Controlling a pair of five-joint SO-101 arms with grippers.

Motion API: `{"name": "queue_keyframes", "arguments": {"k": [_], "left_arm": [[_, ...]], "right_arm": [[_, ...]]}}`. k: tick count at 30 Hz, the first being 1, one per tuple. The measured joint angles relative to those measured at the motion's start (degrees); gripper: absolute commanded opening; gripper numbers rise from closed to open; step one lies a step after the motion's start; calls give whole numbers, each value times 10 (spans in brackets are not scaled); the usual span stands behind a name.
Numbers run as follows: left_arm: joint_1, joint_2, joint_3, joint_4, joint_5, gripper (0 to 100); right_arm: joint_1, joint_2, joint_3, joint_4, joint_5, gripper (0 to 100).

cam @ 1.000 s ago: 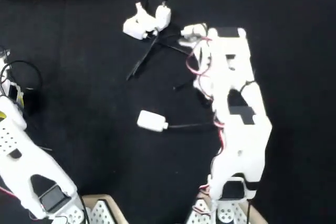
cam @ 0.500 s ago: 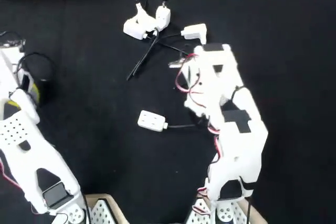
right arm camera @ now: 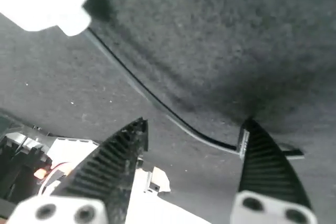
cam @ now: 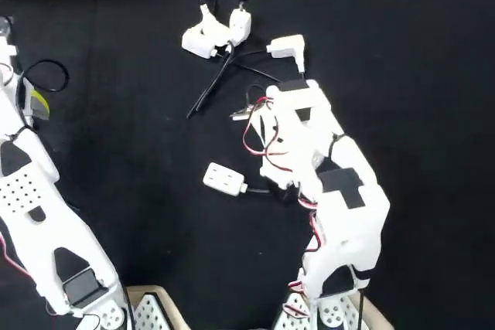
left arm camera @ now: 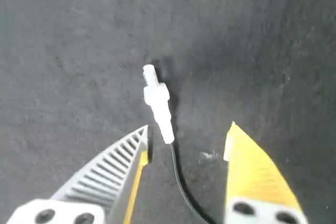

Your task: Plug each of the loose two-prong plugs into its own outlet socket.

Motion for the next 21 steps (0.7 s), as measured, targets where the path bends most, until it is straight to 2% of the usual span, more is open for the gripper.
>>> {"name": "queue_keyframes", "arguments": {"k": [6, 10, 13, 21], "left_arm": [[-16, 12, -11, -2, 32, 242], [-40, 61, 34, -59, 58, 242], [-47, 90, 41, -68, 63, 242], [-45, 133, -11, -68, 85, 242]], "right_arm": [[0, 0, 0, -8, -18, 275], [0, 0, 0, -8, -18, 274], [0, 0, 0, -8, -18, 274], [0, 0, 0, -11, -18, 273]]}}
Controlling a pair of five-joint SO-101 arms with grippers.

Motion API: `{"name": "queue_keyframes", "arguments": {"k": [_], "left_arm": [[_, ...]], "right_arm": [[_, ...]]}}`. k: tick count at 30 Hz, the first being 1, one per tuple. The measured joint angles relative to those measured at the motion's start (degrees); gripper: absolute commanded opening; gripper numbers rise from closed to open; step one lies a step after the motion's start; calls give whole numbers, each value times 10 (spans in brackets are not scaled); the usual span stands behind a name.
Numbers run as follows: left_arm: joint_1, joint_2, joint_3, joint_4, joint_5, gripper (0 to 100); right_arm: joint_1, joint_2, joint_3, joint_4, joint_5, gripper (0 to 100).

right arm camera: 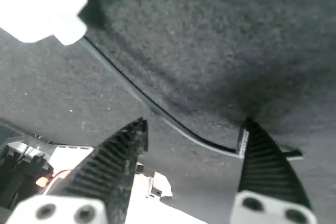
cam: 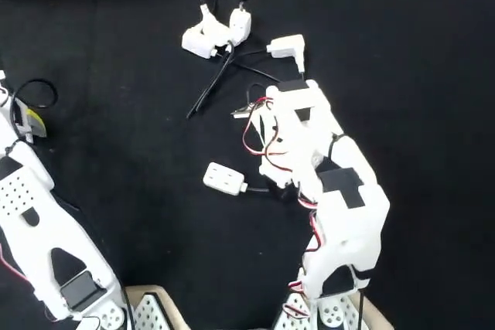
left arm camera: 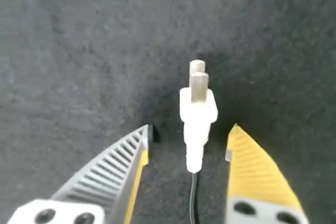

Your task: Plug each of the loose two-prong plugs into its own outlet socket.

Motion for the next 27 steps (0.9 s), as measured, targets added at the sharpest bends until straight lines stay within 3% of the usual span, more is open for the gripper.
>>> {"name": "queue_keyframes", "arguments": {"k": [15, 22, 27], "left_arm": [[25, 42, -81, -6, 9, 238], [39, 47, -119, -5, 38, 30], [53, 60, -185, 11, 44, 38]], "right_arm": [[0, 0, 2, 0, 0, 273], [0, 0, 2, 0, 0, 273], [0, 0, 2, 0, 0, 273]]}}
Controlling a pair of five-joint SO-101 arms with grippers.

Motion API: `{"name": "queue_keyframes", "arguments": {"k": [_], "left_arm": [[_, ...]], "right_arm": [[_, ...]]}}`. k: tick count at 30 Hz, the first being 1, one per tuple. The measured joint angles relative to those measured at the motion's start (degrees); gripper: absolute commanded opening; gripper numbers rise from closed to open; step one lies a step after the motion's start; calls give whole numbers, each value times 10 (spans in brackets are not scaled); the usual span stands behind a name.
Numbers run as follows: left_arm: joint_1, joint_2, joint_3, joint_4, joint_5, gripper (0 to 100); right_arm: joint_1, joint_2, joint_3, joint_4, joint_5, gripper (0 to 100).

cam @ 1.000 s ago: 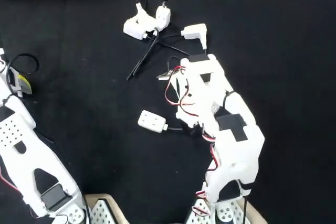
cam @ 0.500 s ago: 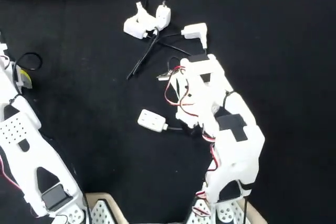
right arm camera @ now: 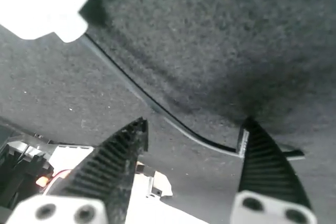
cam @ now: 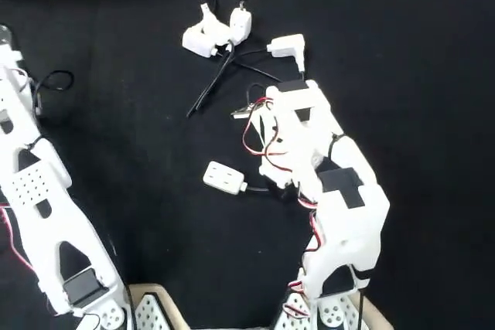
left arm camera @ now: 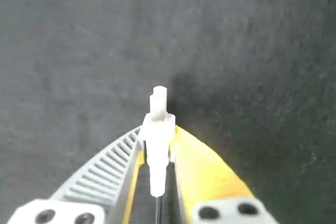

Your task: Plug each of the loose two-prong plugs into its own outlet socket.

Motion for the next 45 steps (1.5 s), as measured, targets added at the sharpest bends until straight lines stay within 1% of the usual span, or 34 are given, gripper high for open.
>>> {"name": "queue_keyframes", "arguments": {"k": [9, 11, 14, 16, 19, 21, 25, 28, 30, 33, 36, 42, 45], "left_arm": [[0, 0, -9, -4, 1, 29], [0, 0, -9, -4, 18, 29], [0, -14, -9, 18, 93, 30], [0, -38, -9, 40, 164, 30], [4, -78, -9, 58, 261, 30], [12, -103, -9, 61, 288, 30], [27, -156, -9, 62, 302, 30], [55, -200, -9, 62, 305, 30], [78, -229, -9, 62, 305, 29], [110, -269, -10, 62, 305, 29], [136, -302, -10, 62, 305, 29], [160, -322, -10, 62, 306, 29], [183, -322, -10, 62, 307, 29]], "right_arm": [[0, 0, 9, 0, 0, 273], [-3, 0, 11, 0, 0, 273], [-21, -1, 12, 0, -2, 273], [-40, -11, 12, 0, -4, 273], [-73, -41, 12, -15, -33, 273], [-92, -67, 12, -29, -55, 272], [-120, -105, 12, -50, -82, 272], [-127, -110, 12, -53, -94, 265], [-127, -110, 12, -53, -104, 211], [-127, -110, 12, -50, -106, 92], [-127, -110, 9, -51, -106, 18], [-127, -110, -22, -52, -106, 12], [-127, -113, -50, -42, -106, 12]]}}
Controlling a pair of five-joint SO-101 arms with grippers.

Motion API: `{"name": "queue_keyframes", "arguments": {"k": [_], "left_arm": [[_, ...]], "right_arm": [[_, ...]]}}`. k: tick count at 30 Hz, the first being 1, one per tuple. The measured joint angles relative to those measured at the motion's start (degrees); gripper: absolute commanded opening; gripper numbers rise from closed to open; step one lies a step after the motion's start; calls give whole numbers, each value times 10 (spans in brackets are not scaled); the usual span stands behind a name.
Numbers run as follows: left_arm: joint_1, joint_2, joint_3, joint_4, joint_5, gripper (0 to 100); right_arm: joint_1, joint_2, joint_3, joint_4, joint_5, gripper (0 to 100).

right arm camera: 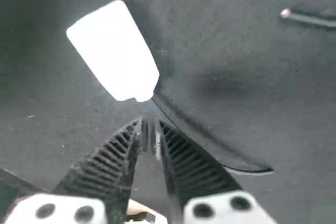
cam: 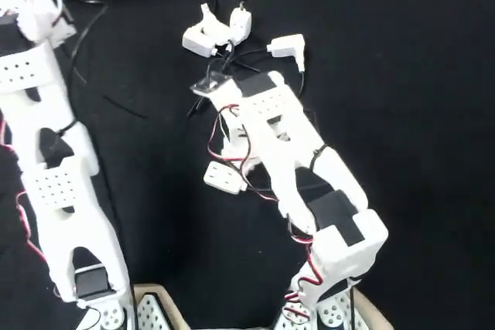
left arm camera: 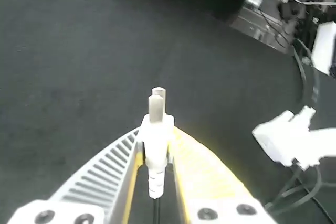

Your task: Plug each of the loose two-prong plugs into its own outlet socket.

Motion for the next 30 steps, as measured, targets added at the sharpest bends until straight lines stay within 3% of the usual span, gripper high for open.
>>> {"name": "queue_keyframes", "arguments": {"k": [6, 9, 17, 22, 30], "left_arm": [[46, 0, 0, 0, -1, 29], [62, 0, 0, 0, 2, 29], [98, -84, 27, 0, 4, 29], [143, -182, 188, 0, 10, 29], [248, -366, 571, 0, 23, 30]], "right_arm": [[-4, -104, -58, 11, 0, 12], [-17, -185, -47, -31, 0, 12], [-63, -406, 229, -273, -32, 12], [-64, -580, 431, -460, -108, 12], [-64, -799, 679, -643, -98, 12]]}}
